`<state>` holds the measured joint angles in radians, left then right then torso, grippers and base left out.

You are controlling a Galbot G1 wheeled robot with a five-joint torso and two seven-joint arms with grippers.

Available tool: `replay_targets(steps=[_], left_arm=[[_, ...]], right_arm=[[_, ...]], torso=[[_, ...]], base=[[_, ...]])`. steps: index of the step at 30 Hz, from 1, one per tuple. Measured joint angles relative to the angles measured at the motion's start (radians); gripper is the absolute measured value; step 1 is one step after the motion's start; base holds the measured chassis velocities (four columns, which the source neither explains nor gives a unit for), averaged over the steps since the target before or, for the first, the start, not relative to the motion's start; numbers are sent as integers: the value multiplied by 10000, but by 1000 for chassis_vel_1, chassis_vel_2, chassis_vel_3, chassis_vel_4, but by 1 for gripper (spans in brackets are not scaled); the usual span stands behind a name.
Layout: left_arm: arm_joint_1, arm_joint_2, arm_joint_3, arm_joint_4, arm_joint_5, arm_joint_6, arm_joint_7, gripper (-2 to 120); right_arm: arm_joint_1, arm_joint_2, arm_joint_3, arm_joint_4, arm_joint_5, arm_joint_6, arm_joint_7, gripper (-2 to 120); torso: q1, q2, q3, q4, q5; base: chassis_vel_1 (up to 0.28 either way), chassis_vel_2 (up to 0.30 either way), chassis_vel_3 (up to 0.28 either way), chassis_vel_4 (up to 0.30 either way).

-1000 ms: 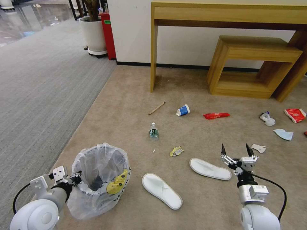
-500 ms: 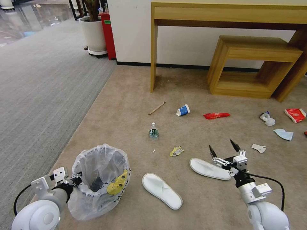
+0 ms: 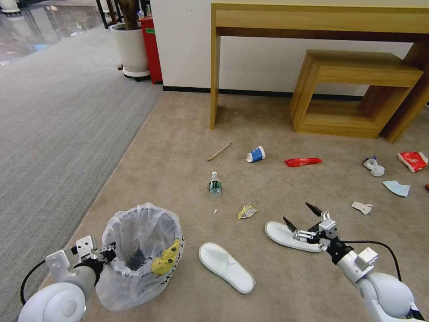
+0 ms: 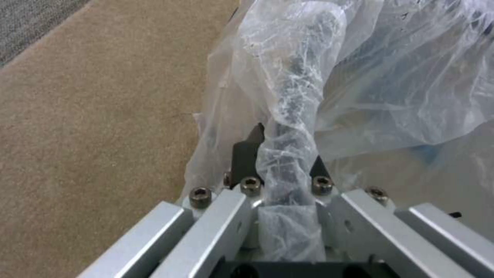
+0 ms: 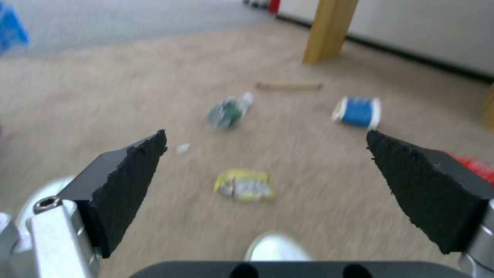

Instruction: Pick up the trash bin and place the garbage on the floor into it.

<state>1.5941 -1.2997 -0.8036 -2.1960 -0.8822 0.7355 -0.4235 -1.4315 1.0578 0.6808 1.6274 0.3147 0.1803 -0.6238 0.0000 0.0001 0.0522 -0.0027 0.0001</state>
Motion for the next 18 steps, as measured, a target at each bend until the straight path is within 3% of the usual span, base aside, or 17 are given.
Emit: replay_targets(steps=[12,18], left_arm=[[-34,-51,-11,66,2,0,-9,1],[-81,-179,-21,210,41,0,-27,1]], right_arm=[[595,-600,-1349,-1930,618,79,-1236,100],[1578,-791,-2620,-2930,1130,170,-2363,100]], torso=[[0,0,0,-1,-1],[0,0,0,2,-1]], base=[[0,0,0,0],[0,0,0,0]])
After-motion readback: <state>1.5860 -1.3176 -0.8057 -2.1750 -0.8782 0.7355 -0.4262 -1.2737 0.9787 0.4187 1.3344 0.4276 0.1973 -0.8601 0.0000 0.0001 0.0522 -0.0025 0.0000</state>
